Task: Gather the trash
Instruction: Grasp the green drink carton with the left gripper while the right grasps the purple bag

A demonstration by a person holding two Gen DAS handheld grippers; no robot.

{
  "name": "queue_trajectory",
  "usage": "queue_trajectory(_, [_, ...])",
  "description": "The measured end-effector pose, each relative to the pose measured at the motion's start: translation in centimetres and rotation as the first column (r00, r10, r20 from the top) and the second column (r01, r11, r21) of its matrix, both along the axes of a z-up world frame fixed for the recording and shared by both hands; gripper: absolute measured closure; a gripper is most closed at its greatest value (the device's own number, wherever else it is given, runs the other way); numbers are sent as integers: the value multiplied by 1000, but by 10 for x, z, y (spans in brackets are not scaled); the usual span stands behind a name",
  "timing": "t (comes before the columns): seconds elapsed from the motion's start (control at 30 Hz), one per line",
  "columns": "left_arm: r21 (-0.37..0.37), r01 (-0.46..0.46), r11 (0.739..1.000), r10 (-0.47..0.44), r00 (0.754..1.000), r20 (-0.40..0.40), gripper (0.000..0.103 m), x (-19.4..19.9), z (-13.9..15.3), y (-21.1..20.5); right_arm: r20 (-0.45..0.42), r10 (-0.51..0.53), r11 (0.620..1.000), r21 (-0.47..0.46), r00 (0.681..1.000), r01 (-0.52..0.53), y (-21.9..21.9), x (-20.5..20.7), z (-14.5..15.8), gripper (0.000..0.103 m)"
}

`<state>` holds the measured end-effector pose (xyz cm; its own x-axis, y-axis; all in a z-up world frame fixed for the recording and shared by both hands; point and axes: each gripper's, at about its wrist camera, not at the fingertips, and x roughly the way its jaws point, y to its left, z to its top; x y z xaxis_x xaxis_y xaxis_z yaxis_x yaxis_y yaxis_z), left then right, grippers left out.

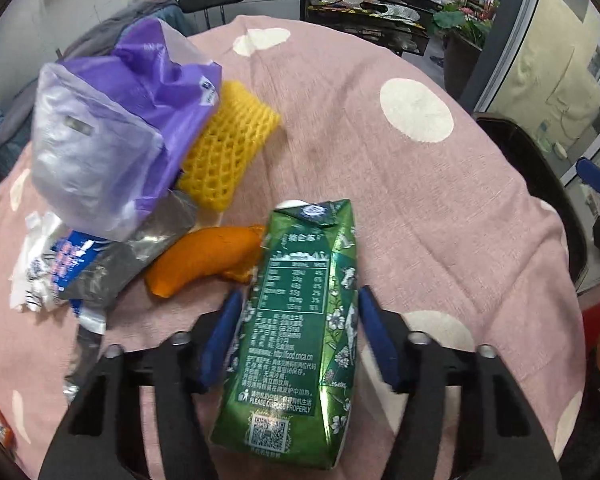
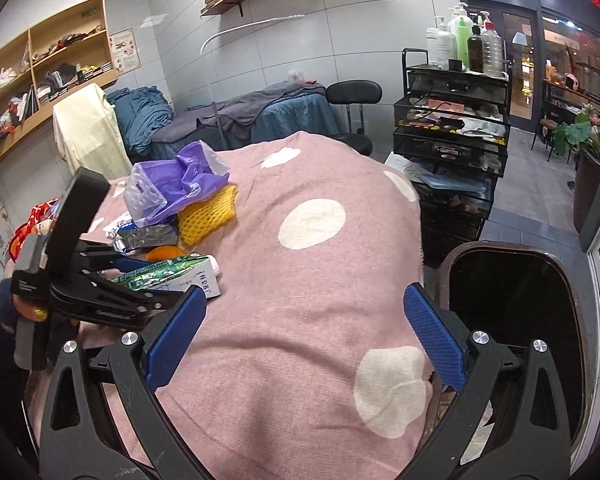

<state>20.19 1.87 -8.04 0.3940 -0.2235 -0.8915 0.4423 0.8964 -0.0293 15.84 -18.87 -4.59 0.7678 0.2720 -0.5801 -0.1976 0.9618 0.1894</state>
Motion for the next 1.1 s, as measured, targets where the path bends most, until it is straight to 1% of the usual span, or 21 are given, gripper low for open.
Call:
queue_trajectory(0.1, [-29,-9,1000,10,999,30,54,-7,3,3,-5,18,1000,-2,1000,-18,5,5,2,6])
queue_trajectory(0.17, [-39,-24,999,26,998,62,54,-15,7,5,-1,34,999,-2,999,-34,11,9,4,6])
queue_trajectory(0.27, [-64,-45,997,53,990,129,54,-37,17,14,8,59,998,2,998,-59,23,18,10,6])
queue_trajectory(0.37, [-97,-98,991,114,975,188,54,-58,29,29,19,86,996,8,996,-86,36,28,17,6])
queue_trajectory(0.47, [-132,-165,977,194,950,245,54,-78,41,45,34,116,993,9,993,-116,56,40,25,5])
queue_trajectory(0.53, [-156,-223,962,259,924,279,54,-92,49,59,32,138,990,19,990,-139,66,48,28,5])
queue_trajectory(0.67, [-170,-336,926,375,860,345,54,-111,58,88,7,210,977,44,978,-210,97,67,32,5])
queue_trajectory(0.7, [-172,-357,918,396,848,352,54,-113,59,93,1,228,972,51,974,-227,106,72,33,5])
queue_trajectory(0.77, [-177,-385,906,424,834,353,54,-112,59,99,-4,256,965,56,967,-256,124,80,34,6])
queue_trajectory(0.83, [-198,-416,888,460,821,338,54,-113,58,110,-9,274,961,47,962,-273,142,89,35,6])
queue_trajectory(0.97, [-224,-452,864,503,806,313,54,-109,55,116,-22,291,956,36,957,-290,177,114,33,6])
queue_trajectory(1.1, [-234,-458,857,512,802,308,54,-109,54,117,-43,299,954,28,953,-298,202,134,25,6])
